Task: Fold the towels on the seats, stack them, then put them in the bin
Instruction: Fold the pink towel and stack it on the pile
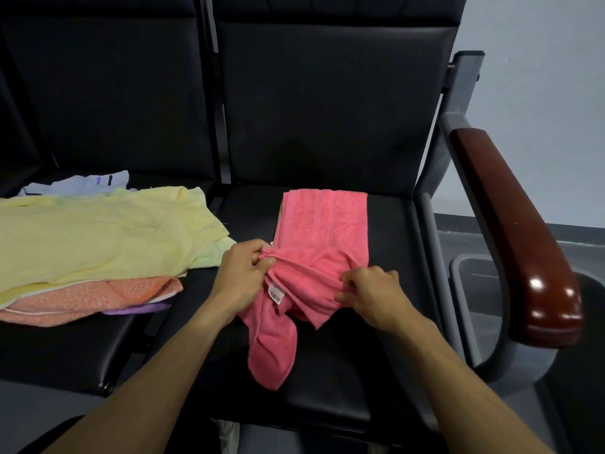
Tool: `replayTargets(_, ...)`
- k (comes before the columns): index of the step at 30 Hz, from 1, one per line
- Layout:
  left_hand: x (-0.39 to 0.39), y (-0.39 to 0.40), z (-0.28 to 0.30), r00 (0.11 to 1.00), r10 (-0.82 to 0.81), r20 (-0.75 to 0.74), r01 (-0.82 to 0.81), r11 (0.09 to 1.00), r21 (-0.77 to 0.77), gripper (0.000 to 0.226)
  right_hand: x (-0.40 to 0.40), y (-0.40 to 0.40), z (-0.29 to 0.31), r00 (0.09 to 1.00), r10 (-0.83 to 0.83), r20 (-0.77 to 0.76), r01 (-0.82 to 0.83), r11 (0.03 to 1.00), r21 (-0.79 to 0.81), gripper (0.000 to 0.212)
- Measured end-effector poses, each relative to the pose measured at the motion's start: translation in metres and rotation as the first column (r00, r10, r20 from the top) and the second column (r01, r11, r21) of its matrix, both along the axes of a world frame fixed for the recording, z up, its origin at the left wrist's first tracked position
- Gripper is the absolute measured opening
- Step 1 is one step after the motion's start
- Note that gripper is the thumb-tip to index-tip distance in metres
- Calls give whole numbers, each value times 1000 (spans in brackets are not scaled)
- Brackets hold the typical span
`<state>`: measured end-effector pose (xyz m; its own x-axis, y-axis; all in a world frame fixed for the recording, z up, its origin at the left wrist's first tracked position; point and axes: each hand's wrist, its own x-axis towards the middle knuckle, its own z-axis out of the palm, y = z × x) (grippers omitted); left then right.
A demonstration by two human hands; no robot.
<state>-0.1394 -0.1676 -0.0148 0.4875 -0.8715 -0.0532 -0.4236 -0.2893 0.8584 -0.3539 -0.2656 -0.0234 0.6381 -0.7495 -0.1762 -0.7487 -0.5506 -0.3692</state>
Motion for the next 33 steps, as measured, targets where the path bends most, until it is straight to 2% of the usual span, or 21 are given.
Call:
replayTargets(2,10,7,-3,999,26,37,-27,1000,17,16,-6,3,-1,1000,13,-22,-13,1000,-22,19)
replayTargets(4,15,13,-4,997,56,61,-57,998,10,18,-8,7,-1,999,39,-23,-40,999,-23,14)
replayTargets(6,20,18,-4,991,106,83,-106,994,-4,20,-9,7,-2,996,66,56,-62,996,-64,12)
replayTargets(10,33,22,-3,971,218,99,-217,976,-24,21,-15,1,5,975,21,220,30,974,-225,25)
replayTargets(12,38,22,-3,962,255,98,-253,967,-34,21,-21,0,8,980,-22,196,71,967,-244,14)
replayTargets(15,41,21,-1,955,272,117,-271,962,-27,21,-29,-4,7,995,-76,65,91,960,-266,21)
replayTargets(21,51,19,-6,951,295,94,-296,955,0,20,-42,-11,3,996,36,-76,-38,999,-23,22)
replayTargets(25,62,21,-6,931,360,66,-361,933,1,23,-49,-17,0,994,34,-100,-38,999,-39,8)
replayTargets(29,69,23,-7,925,379,27,-380,925,14,25,-54,-18,-2,977,-29,212,32,999,-9,14)
replayTargets(31,67,23,-8,932,360,47,-362,932,20,25,-48,-10,-6,970,-11,243,10,1000,5,13)
replayTargets(33,64,21,-9,936,347,62,-348,937,15,25,-41,-4,-13,979,-4,202,-12,997,77,28)
